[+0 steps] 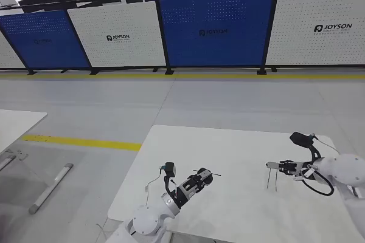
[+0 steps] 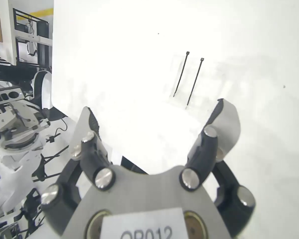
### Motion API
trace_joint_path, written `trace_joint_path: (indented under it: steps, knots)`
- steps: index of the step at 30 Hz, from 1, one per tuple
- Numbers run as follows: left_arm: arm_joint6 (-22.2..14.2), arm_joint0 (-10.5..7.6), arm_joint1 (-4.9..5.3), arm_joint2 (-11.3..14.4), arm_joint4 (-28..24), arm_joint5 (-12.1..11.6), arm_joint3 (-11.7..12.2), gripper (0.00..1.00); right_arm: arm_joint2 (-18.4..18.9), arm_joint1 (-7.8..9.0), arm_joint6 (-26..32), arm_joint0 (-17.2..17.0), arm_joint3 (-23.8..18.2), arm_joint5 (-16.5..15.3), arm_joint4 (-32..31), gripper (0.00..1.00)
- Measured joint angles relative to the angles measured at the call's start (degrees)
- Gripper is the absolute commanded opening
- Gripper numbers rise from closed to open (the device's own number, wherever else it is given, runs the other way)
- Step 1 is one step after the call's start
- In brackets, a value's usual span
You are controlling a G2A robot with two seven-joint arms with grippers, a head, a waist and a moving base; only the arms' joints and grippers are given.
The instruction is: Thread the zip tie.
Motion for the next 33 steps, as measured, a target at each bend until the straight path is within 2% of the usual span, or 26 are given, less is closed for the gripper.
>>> trace_joint_path:
  steps: [7, 10, 13, 16, 20, 30, 33]
  knots:
    - [0.0, 0.0, 0.0, 0.0, 0.0, 0.0, 0.0, 0.0, 0.0, -0.01, -0.1, -0.2, -0.2, -0.2, 0.2, 1.0]
    - [0.0, 0.0, 0.0, 0.0, 0.0, 0.0, 0.0, 0.0, -0.3, 0.03, -2.6, -1.6, 0.2, -2.1, 0.9, 1.0]
    - [0.0, 0.0, 0.0, 0.0, 0.0, 0.0, 0.0, 0.0, -2.9, -0.33, -2.7, -0.9, 1.1, 1.7, -4.1, 1.0]
    - [0.0, 0.0, 0.0, 0.0, 0.0, 0.0, 0.0, 0.0, -5.5, -1.09, -3.0, 1.3, 3.7, 3.5, -5.6, 1.0]
    - [0.0, 0.0, 0.0, 0.0, 0.0, 0.0, 0.0, 0.0, -7.4, -1.73, -3.0, 3.3, 5.2, 3.4, -5.6, 1.0]
    - [0.0, 0.0, 0.0, 0.0, 0.0, 0.0, 0.0, 0.0, -7.3, -1.71, -3.2, 3.1, 5.1, 3.3, -5.5, 1.0]
    - [0.0, 0.0, 0.0, 0.0, 0.0, 0.0, 0.0, 0.0, -6.9, -1.85, -5.4, 2.4, 3.7, 2.8, -4.3, 1.0]
